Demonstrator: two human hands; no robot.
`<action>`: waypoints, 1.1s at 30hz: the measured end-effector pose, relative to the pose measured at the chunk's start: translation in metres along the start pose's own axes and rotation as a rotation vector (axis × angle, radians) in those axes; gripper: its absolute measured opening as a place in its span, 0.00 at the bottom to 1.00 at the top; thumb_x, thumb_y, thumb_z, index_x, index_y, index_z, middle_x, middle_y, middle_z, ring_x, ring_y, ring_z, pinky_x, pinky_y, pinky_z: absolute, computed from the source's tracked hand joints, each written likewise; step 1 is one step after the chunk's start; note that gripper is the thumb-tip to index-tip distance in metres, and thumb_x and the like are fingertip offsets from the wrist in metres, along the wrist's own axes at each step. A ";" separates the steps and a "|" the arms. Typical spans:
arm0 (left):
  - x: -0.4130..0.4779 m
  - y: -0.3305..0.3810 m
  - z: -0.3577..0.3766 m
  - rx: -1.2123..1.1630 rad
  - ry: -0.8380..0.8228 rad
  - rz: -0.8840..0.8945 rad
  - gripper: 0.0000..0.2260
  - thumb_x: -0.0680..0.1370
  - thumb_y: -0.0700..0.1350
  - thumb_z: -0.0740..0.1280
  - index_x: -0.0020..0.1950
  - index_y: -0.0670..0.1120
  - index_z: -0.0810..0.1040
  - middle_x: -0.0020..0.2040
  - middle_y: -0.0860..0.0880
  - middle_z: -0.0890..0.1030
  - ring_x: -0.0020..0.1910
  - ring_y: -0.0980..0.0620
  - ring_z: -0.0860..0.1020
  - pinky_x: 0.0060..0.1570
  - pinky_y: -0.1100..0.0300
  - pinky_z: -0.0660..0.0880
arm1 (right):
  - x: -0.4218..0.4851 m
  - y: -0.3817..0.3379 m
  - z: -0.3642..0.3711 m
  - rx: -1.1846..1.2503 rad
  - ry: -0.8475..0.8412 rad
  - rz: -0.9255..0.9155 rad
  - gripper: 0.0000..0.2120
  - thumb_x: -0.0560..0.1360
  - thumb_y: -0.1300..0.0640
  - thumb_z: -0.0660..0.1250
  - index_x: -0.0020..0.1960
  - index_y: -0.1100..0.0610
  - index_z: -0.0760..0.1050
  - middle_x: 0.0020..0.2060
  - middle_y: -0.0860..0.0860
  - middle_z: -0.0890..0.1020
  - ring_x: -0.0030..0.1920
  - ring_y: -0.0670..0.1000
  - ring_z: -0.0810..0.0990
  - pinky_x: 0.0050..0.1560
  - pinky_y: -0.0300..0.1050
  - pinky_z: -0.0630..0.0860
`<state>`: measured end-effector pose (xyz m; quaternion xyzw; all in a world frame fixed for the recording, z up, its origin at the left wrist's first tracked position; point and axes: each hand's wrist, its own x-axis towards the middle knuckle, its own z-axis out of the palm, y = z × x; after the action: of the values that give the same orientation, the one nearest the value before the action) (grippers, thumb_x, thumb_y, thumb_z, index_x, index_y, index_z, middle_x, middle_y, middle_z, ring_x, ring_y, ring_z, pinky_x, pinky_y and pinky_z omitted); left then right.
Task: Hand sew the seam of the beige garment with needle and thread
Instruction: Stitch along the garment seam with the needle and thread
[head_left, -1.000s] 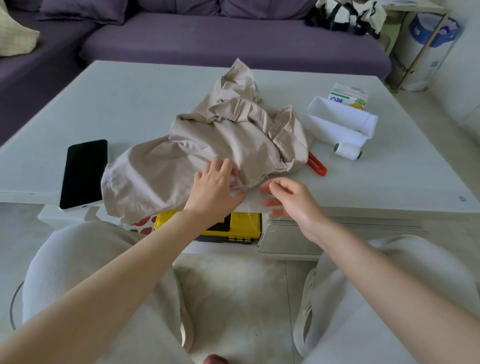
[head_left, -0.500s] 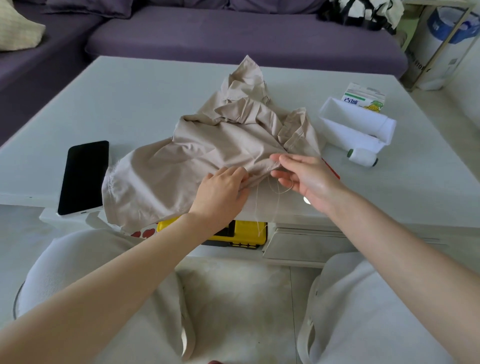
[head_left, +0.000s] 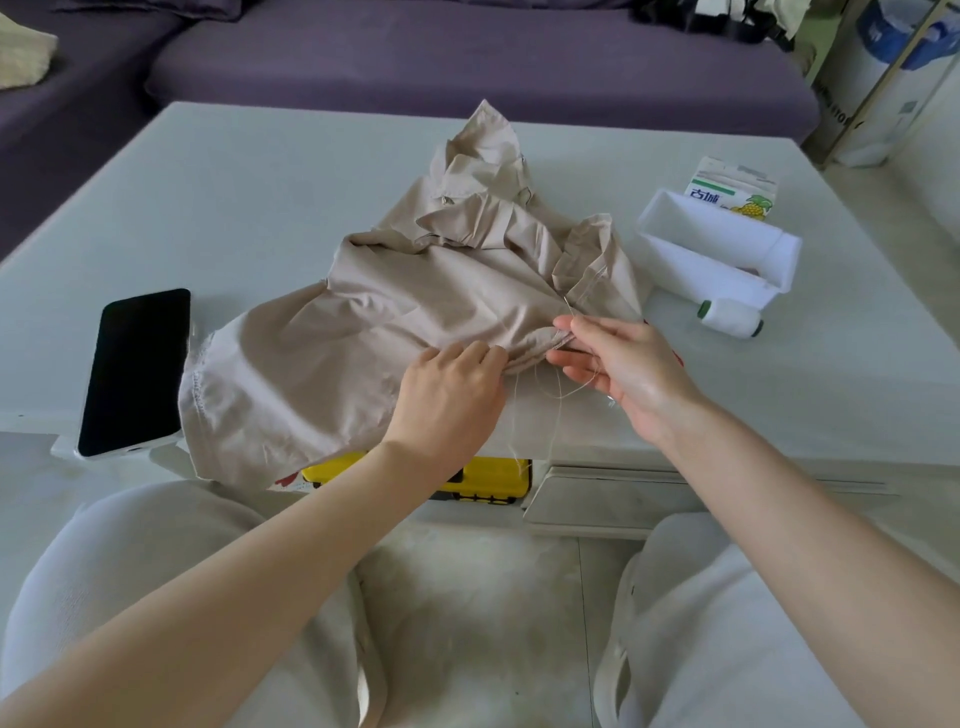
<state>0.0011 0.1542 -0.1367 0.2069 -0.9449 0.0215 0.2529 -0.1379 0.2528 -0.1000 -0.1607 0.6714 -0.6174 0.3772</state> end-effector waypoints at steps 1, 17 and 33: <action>0.001 -0.001 -0.001 -0.058 -0.012 -0.030 0.08 0.68 0.36 0.70 0.33 0.45 0.73 0.28 0.50 0.74 0.27 0.48 0.73 0.27 0.61 0.62 | 0.000 0.001 -0.001 -0.044 0.001 -0.021 0.08 0.80 0.60 0.62 0.47 0.56 0.79 0.45 0.51 0.83 0.35 0.44 0.83 0.34 0.34 0.77; 0.009 -0.015 0.006 -0.621 -0.235 -0.511 0.07 0.77 0.50 0.67 0.47 0.47 0.78 0.38 0.48 0.79 0.35 0.53 0.72 0.31 0.67 0.64 | -0.017 0.038 0.011 -0.840 -0.028 -0.748 0.04 0.79 0.63 0.62 0.48 0.58 0.75 0.36 0.48 0.82 0.34 0.40 0.76 0.36 0.33 0.69; 0.006 -0.012 0.003 -0.661 -0.176 -0.493 0.03 0.78 0.43 0.65 0.46 0.47 0.73 0.34 0.58 0.74 0.31 0.59 0.71 0.32 0.70 0.66 | -0.009 0.047 0.016 -0.930 -0.006 -0.682 0.04 0.78 0.60 0.64 0.45 0.58 0.75 0.31 0.52 0.82 0.30 0.52 0.79 0.34 0.52 0.77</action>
<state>-0.0002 0.1403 -0.1372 0.3355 -0.8413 -0.3616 0.2213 -0.1091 0.2562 -0.1409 -0.5187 0.7814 -0.3435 0.0486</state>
